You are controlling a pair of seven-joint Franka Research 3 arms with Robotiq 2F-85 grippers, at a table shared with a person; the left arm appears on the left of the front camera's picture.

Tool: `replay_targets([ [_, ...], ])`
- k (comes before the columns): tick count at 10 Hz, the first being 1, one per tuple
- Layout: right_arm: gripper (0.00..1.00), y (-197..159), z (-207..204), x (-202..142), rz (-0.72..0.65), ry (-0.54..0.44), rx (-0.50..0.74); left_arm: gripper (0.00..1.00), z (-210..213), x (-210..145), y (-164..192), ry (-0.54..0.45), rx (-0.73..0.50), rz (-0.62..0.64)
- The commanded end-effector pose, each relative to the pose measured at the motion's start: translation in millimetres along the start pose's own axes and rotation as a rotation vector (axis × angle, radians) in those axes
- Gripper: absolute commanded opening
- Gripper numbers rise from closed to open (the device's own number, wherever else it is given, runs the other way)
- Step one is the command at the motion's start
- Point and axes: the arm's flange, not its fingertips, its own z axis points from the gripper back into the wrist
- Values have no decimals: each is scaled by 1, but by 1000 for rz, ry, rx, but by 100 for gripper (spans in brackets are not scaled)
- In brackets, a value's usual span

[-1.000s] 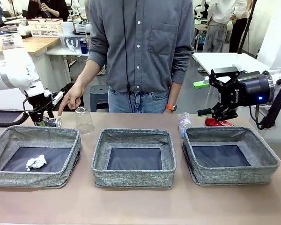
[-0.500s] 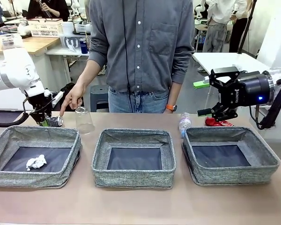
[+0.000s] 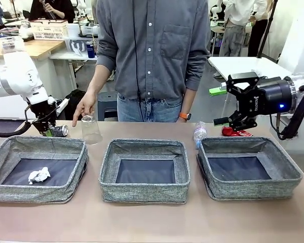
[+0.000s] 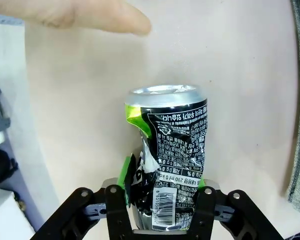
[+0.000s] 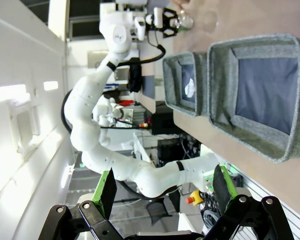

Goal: Sort the waste into the appropriate baskets.
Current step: Pick up the waste item pointed out by the person.

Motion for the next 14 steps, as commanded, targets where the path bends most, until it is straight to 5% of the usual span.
replay_targets([
  [1,100,4,-1,1,-14,-6,26,0,22,11,-19,28,-22,-3],
  [4,100,4,-1,1,-14,-6,26,0,110,57,-100,59,-86,-37],
  [7,100,4,-1,1,-14,-6,26,0,205,77,-159,-34,-13,-90],
  [10,100,4,-1,1,-14,-6,26,0,240,98,-221,6,19,-112],
  [11,100,4,-1,1,-14,-6,26,0,243,93,-187,-10,-29,-81],
  [13,100,4,-1,1,-14,-6,26,0,243,93,-187,-10,-29,-81],
  [14,100,4,-1,1,-14,-6,26,50,250,99,-203,-18,-17,-95],
])
